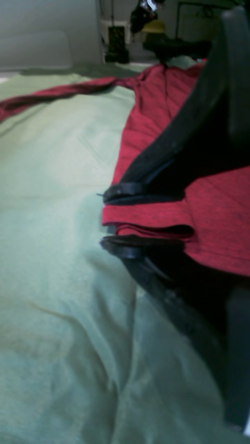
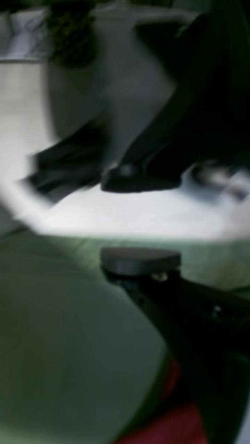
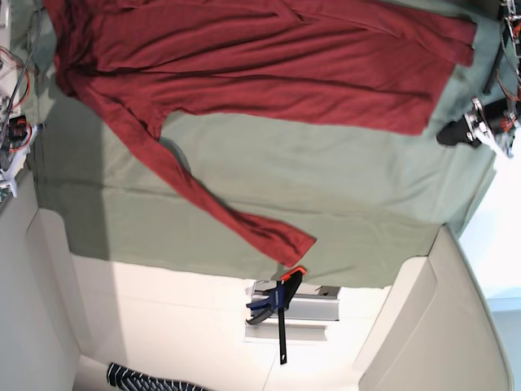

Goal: Fold the T-shirt properly
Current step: 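Open the right gripper to release the shirt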

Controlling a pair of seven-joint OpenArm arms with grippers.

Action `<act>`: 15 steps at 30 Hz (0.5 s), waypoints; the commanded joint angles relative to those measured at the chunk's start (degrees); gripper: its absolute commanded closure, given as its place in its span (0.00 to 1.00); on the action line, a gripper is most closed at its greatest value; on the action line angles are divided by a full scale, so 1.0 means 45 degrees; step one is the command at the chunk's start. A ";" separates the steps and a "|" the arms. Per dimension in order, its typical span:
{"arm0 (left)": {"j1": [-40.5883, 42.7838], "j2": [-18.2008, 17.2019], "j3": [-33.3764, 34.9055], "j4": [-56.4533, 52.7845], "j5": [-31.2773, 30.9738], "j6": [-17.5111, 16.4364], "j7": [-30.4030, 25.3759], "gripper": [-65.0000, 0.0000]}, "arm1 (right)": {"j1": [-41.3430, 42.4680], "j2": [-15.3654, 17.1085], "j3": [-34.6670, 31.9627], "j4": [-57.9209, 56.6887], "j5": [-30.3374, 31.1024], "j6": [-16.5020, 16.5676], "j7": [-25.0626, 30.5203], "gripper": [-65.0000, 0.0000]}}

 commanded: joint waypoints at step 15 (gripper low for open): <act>-0.0277 -0.0359 -0.0083 0.0194 -0.0228 -0.0134 -0.0068 0.71 | 0.4255 -0.4337 0.5095 -0.8548 0.2803 0.2336 0.3366 0.59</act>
